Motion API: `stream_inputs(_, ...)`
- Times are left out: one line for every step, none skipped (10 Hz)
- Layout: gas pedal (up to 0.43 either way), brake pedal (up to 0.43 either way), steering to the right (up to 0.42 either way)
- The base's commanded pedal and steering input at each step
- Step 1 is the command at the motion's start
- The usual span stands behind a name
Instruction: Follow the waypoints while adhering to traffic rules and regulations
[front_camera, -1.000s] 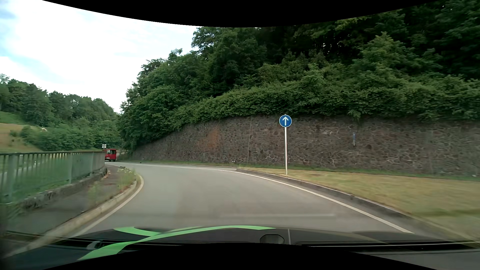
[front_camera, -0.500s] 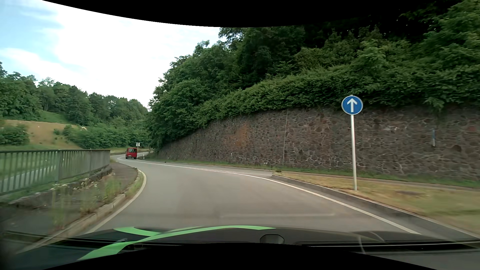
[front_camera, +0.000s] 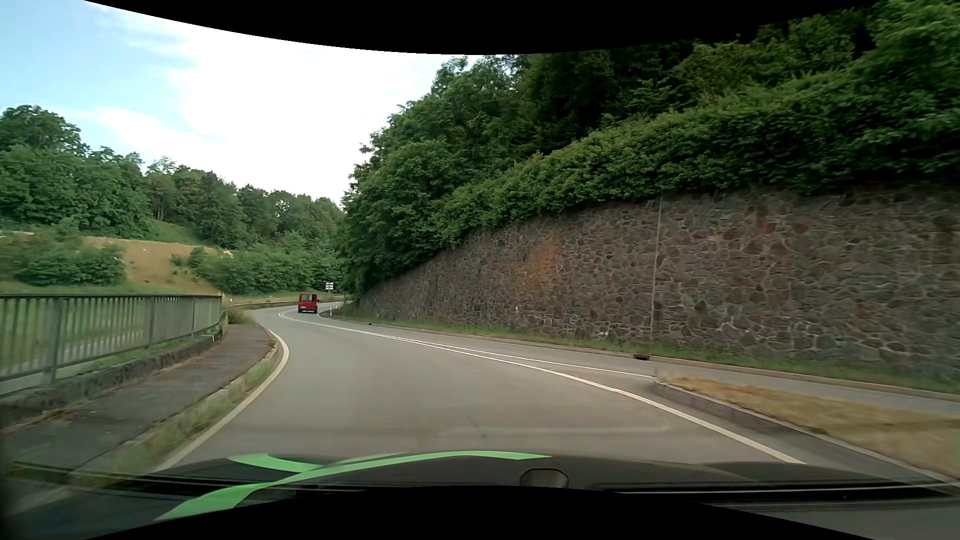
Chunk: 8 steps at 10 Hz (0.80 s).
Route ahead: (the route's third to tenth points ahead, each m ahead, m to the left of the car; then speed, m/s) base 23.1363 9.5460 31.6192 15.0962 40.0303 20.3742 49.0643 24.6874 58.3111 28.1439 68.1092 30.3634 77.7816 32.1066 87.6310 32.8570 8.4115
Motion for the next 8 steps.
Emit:
stream_inputs(0.240, 0.000, -0.146)
stream_inputs(0.240, 0.000, -0.149)
stream_inputs(0.240, 0.000, -0.152)
stream_inputs(0.240, 0.000, -0.153)
stream_inputs(0.240, 0.000, -0.153)
stream_inputs(0.240, 0.000, -0.153)
stream_inputs(0.240, 0.000, -0.153)
stream_inputs(0.240, 0.000, -0.153)
